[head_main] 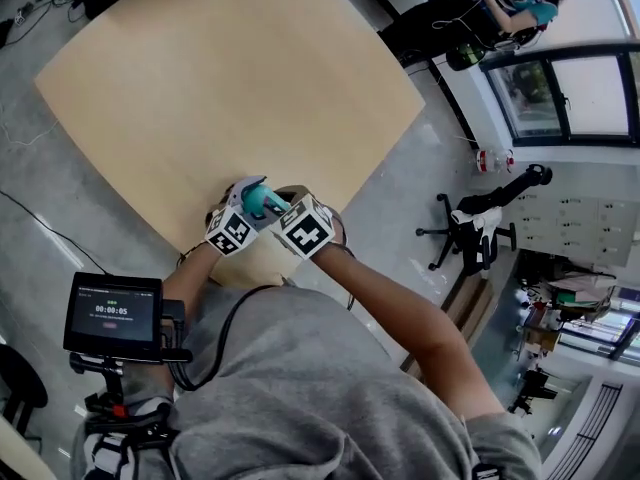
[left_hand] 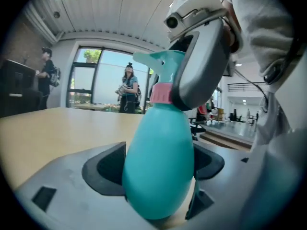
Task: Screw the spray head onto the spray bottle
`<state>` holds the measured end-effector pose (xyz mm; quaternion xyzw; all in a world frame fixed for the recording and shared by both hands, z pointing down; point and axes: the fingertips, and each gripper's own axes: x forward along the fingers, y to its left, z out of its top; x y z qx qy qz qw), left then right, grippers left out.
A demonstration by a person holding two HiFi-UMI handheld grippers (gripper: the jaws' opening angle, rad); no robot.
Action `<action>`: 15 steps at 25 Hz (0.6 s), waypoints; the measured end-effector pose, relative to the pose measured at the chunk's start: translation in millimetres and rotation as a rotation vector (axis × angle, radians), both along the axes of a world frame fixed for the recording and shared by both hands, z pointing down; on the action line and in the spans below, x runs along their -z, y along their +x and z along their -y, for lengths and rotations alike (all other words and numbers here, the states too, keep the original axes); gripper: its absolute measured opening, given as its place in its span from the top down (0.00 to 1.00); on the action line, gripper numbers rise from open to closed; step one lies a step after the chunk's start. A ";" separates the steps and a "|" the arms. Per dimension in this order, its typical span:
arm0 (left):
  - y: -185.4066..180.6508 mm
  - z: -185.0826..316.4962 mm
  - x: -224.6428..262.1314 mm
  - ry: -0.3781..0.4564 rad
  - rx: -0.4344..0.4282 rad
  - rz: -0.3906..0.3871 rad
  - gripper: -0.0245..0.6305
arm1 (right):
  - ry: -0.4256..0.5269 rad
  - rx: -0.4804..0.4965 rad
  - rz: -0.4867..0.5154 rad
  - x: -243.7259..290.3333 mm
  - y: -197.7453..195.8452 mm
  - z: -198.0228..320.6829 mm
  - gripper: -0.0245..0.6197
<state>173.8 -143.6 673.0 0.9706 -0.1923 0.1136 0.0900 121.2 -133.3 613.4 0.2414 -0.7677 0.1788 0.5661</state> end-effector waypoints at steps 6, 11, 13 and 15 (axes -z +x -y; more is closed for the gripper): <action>-6.5 18.4 -0.2 -0.050 0.351 0.029 0.38 | 0.105 -0.269 0.103 4.8 3.3 8.1 0.76; -3.9 13.8 -1.2 -0.037 0.247 0.005 0.38 | 0.075 -0.059 0.107 18.6 -8.3 -4.7 0.59; -1.7 11.9 -1.5 -0.032 0.179 -0.005 0.38 | 0.111 0.060 0.126 40.8 -8.0 -3.3 0.59; 0.5 9.0 -1.9 -0.028 0.095 -0.013 0.38 | 0.134 0.237 0.156 69.5 -10.0 -2.8 0.59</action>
